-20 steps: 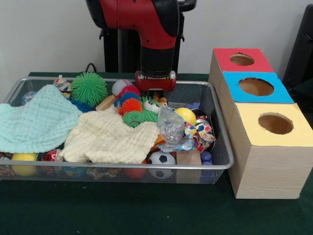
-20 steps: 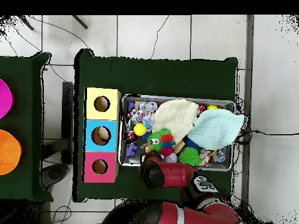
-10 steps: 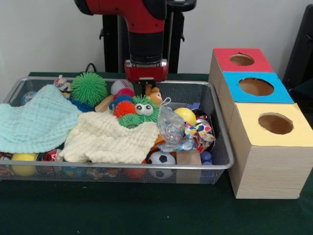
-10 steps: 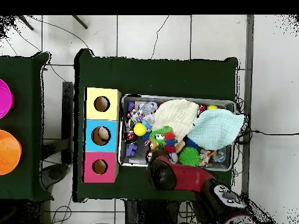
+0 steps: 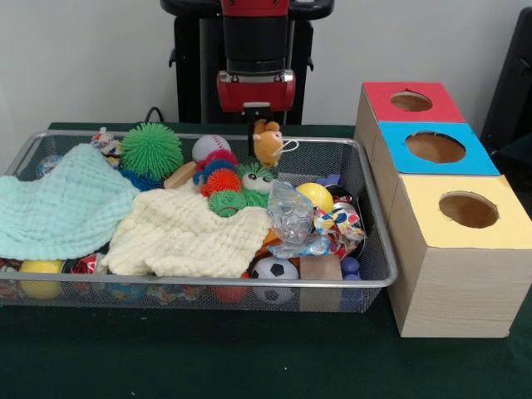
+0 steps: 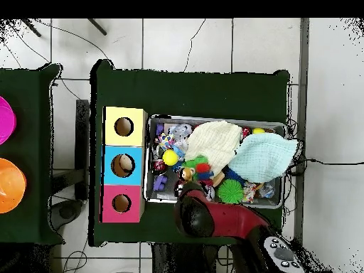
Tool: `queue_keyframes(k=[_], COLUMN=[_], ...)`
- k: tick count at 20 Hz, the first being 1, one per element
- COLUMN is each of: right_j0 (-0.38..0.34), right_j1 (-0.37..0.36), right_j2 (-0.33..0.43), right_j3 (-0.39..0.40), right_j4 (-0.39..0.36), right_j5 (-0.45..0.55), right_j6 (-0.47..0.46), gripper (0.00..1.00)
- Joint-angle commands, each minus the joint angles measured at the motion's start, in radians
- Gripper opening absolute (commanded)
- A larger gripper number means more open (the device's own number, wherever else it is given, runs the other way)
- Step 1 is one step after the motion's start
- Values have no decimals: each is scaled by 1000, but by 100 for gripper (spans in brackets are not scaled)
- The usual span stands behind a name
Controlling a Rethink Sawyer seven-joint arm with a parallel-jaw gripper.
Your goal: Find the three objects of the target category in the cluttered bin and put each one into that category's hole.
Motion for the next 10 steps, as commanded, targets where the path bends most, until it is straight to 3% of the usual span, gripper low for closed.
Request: queue_keyframes(k=[1, 7, 10], right_j0=[58, 155, 224], right_j1=[-61, -59, -100], right_j2=[67, 22, -14], right_j3=[30, 60, 87], right_j4=[87, 153, 205], right_j5=[50, 22, 11], right_j6=[215, 259, 291], gripper=[0, 0, 0])
